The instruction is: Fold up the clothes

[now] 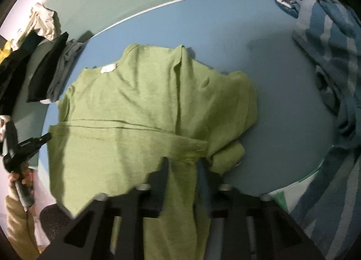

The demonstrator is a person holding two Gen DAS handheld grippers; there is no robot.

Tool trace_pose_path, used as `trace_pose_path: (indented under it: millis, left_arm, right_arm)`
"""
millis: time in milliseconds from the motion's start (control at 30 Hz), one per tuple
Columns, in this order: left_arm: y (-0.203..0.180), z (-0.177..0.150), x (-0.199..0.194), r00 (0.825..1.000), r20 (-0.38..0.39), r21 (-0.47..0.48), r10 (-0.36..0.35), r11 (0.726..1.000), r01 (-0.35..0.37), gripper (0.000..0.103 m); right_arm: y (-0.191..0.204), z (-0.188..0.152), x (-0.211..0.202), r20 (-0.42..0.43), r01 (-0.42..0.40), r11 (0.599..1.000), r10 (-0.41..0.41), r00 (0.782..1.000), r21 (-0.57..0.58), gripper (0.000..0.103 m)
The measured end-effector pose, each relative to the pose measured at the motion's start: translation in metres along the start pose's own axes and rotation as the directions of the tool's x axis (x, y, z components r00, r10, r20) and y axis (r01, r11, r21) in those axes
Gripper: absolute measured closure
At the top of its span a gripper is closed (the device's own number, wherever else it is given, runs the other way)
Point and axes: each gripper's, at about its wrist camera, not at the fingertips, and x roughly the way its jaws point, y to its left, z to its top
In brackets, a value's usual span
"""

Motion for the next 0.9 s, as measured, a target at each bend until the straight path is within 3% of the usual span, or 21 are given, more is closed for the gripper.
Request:
trace_pose_path:
  millis: [67,200,233,267,333,400,500,533,567,633,800,833,867,900]
  left_arm:
    - [0.001,-0.002,-0.004,1.0,-0.002,-0.003,0.002,1.0,-0.002,0.099]
    - [0.002,0.003,0.002,0.998,-0.011,-0.006,0.059,0.998,-0.059,0.098]
    - [0.002,0.004,0.004,0.998,-0.013,-0.01,0.067,0.998,-0.067,0.091]
    - [0.002,0.006,0.005,0.997,-0.015,-0.015,0.075,0.997,-0.075,0.074]
    - [0.002,0.008,0.007,0.996,-0.018,-0.025,0.09,0.996,-0.09,0.05]
    - [0.004,0.011,0.009,0.996,-0.012,-0.051,0.087,0.995,-0.088,0.047]
    - [0.006,0.013,0.019,0.993,-0.039,-0.063,0.107,0.992,-0.11,0.047]
    - [0.007,0.012,0.022,0.993,-0.046,-0.063,0.105,0.992,-0.107,0.048]
    - [0.007,0.011,0.025,0.993,-0.052,-0.063,0.102,0.992,-0.105,0.065]
    - [0.008,0.009,0.03,0.993,-0.064,-0.064,0.095,0.993,-0.099,0.096]
    - [0.004,0.005,0.016,0.999,-0.028,-0.06,0.019,0.998,-0.021,0.098]
    - [0.002,0.005,0.012,1.0,-0.022,-0.047,0.014,0.999,-0.015,0.098]
    - [-0.001,0.004,0.007,1.0,-0.016,-0.033,0.008,0.999,-0.009,0.098]
    - [-0.003,0.004,0.003,1.0,-0.011,-0.02,0.003,1.0,-0.003,0.099]
  right_arm:
    - [0.002,0.0,-0.008,0.027,-0.005,1.0,0.005,1.0,-0.006,0.102]
    - [0.007,0.001,-0.029,0.086,-0.006,0.999,0.009,0.996,-0.032,0.103]
    - [0.007,0.002,-0.032,0.092,-0.011,0.999,0.014,0.996,-0.033,0.103]
    - [0.007,0.002,-0.035,0.1,-0.011,0.999,0.015,0.995,-0.033,0.103]
    - [0.007,0.003,-0.038,0.108,-0.006,0.999,0.01,0.994,-0.034,0.103]
    - [0.005,0.003,-0.039,0.107,-0.012,1.0,0.015,0.994,-0.029,0.103]
    - [0.002,0.003,-0.032,0.086,-0.015,1.0,0.015,0.996,-0.011,0.092]
    - [0.001,0.002,-0.027,0.075,-0.017,1.0,0.017,0.997,0.0,0.079]
    - [-0.001,0.002,-0.023,0.064,-0.02,1.0,0.019,0.998,0.013,0.074]
    - [-0.004,0.002,-0.013,0.053,-0.007,0.999,0.005,0.999,0.038,0.074]
    - [0.0,0.003,-0.002,0.04,0.013,1.0,-0.014,0.999,0.021,0.076]
    - [0.002,0.003,-0.002,0.043,0.018,1.0,-0.018,0.999,0.011,0.084]
    - [0.004,0.003,-0.004,0.057,0.03,1.0,-0.03,0.998,-0.004,0.098]
    - [0.007,0.002,-0.006,0.07,0.042,0.999,-0.04,0.997,-0.017,0.102]
